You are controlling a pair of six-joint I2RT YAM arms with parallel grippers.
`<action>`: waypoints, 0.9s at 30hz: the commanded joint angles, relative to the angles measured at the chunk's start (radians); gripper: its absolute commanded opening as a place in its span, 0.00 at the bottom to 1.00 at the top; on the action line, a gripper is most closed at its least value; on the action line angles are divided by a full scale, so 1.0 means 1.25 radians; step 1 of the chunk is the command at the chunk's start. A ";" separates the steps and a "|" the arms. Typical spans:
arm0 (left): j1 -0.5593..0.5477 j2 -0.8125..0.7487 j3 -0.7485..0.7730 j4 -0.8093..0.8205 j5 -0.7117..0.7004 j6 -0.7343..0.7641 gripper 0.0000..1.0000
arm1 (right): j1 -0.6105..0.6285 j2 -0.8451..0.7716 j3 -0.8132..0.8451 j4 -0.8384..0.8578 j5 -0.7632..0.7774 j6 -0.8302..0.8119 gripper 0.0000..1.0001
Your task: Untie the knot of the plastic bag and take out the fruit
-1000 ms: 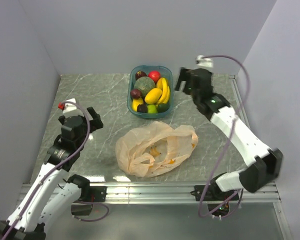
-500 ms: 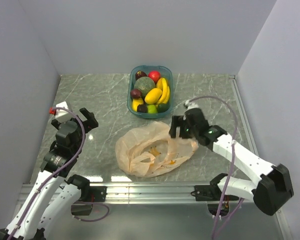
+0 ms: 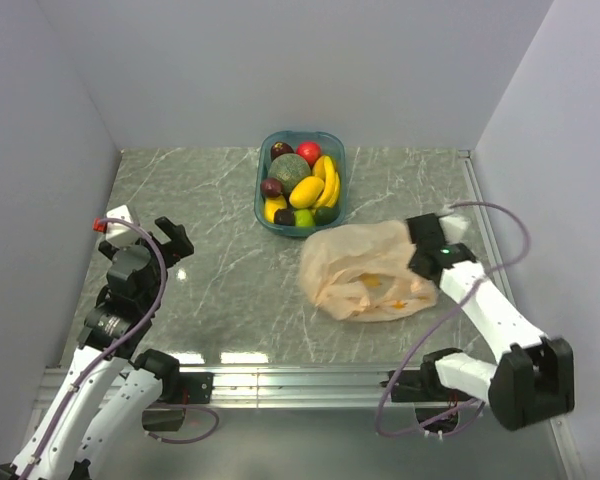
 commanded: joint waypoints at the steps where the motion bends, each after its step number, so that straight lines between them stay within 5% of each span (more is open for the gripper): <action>1: 0.004 -0.012 0.002 0.026 0.005 0.001 0.99 | -0.128 -0.116 0.028 -0.025 0.161 0.066 0.00; 5: 0.004 -0.025 0.002 0.022 0.007 0.000 0.99 | -0.315 -0.232 0.041 -0.019 0.178 0.115 0.06; 6: 0.004 -0.033 0.001 0.022 0.006 -0.001 1.00 | -0.317 -0.247 0.047 -0.033 0.204 0.165 0.19; 7: 0.004 -0.038 -0.001 0.023 0.003 -0.001 0.99 | -0.320 -0.260 0.058 -0.045 0.225 0.191 0.41; 9: 0.004 -0.050 -0.002 0.025 -0.002 -0.005 0.99 | -0.322 -0.294 0.065 -0.062 0.261 0.236 0.65; 10: 0.004 -0.054 -0.003 0.025 -0.006 -0.007 0.99 | -0.322 -0.301 0.073 -0.062 0.259 0.240 0.86; 12: 0.004 -0.062 -0.004 0.022 -0.012 -0.010 0.99 | -0.321 -0.322 0.082 -0.056 0.227 0.230 0.98; 16: 0.004 -0.088 -0.004 0.016 -0.020 -0.016 0.99 | -0.316 -0.421 0.076 -0.031 0.149 0.185 0.99; 22: 0.004 -0.184 -0.015 0.018 -0.089 -0.026 0.99 | -0.303 -0.670 0.028 0.141 -0.093 -0.059 0.99; 27: 0.004 -0.293 -0.042 0.042 -0.091 0.000 0.99 | -0.258 -0.784 0.049 0.176 -0.142 -0.237 1.00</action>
